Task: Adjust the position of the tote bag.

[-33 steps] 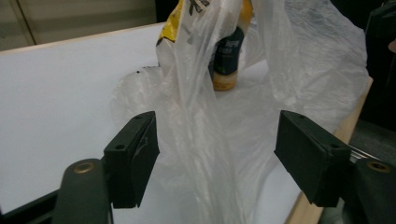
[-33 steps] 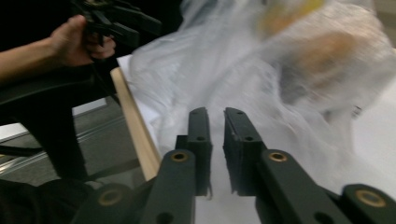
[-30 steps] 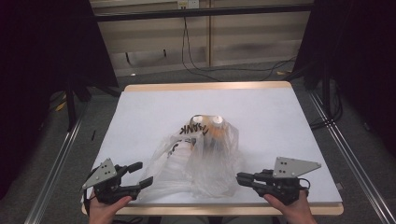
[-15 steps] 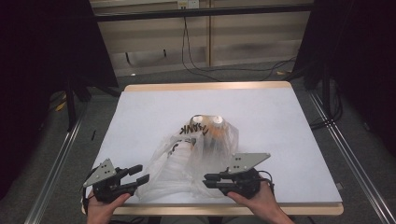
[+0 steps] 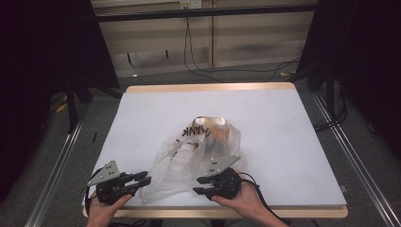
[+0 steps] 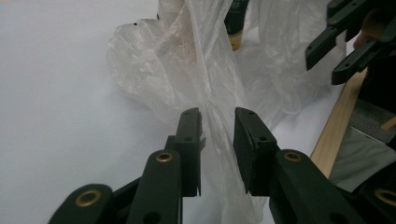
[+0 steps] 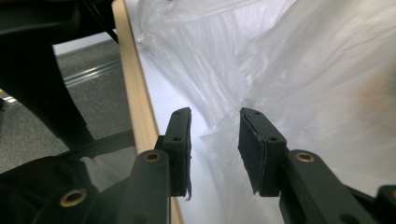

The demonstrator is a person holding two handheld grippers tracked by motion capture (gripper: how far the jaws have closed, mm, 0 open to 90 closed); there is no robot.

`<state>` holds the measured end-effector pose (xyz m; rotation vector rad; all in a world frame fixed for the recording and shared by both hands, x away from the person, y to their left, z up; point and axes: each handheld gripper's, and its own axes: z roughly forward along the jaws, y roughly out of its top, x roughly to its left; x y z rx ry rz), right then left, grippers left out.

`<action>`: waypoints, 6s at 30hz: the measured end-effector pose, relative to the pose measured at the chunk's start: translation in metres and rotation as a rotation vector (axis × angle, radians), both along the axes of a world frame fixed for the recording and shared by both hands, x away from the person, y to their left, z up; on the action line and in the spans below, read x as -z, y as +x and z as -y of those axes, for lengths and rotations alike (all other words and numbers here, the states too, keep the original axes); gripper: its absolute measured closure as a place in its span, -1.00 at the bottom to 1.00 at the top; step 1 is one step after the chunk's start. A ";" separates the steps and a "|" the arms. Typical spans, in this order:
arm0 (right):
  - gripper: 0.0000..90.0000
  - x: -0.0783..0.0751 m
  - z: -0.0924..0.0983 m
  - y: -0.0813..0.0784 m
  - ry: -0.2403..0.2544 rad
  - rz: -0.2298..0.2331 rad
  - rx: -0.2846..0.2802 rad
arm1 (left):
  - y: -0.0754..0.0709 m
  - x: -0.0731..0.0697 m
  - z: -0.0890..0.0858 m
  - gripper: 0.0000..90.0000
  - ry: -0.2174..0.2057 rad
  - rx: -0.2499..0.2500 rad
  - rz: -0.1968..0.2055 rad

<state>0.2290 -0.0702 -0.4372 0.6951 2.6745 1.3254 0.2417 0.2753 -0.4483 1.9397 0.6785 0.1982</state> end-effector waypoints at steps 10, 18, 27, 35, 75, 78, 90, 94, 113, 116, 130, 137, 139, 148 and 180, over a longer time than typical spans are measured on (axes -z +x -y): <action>0.27 0.024 -0.023 0.017 -0.071 -0.003 0.045 | -0.001 0.002 0.003 0.73 0.035 0.039 0.005; 0.11 0.038 -0.024 0.024 -0.080 -0.013 0.066 | -0.010 0.005 0.001 0.63 0.060 0.052 -0.021; 0.40 0.043 -0.024 0.027 -0.097 -0.017 0.092 | -0.009 0.007 0.005 0.39 0.067 0.070 -0.056; 0.83 0.043 -0.020 0.028 -0.078 -0.036 0.082 | -0.006 0.011 0.009 0.37 0.104 0.086 -0.094; 0.99 -0.018 0.022 0.010 0.119 0.079 0.063 | -0.005 -0.002 -0.003 0.96 -0.010 0.021 -0.022; 0.99 -0.024 0.027 0.011 0.135 0.085 0.069 | -0.006 -0.007 0.001 0.97 -0.031 0.032 -0.014; 1.00 -0.047 0.043 0.011 0.204 0.117 0.073 | -0.004 -0.027 0.010 0.97 -0.065 0.043 0.035; 1.00 -0.058 0.050 0.010 0.222 0.149 0.081 | -0.002 -0.039 0.013 0.97 -0.063 0.054 0.063; 1.00 -0.110 0.088 0.018 0.346 0.281 0.154 | 0.024 -0.098 0.034 0.97 -0.116 0.050 0.189; 1.00 -0.115 0.095 0.020 0.361 0.295 0.169 | 0.028 -0.109 0.036 0.97 -0.129 0.054 0.211; 1.00 -0.161 0.137 0.030 0.406 0.386 0.271 | 0.059 -0.142 0.035 0.98 -0.168 -0.007 0.235; 1.00 -0.181 0.162 0.037 0.440 0.428 0.336 | 0.072 -0.155 0.026 0.98 -0.170 -0.046 0.237; 1.00 -0.186 0.169 0.038 0.436 0.437 0.354 | 0.077 -0.158 0.023 0.98 -0.177 -0.050 0.239; 1.00 -0.203 0.193 0.039 0.463 0.497 0.452 | 0.092 -0.172 0.015 0.98 -0.148 -0.101 0.223; 1.00 -0.147 0.222 0.049 0.379 0.393 0.568 | 0.117 -0.115 0.021 0.99 -0.115 -0.107 0.127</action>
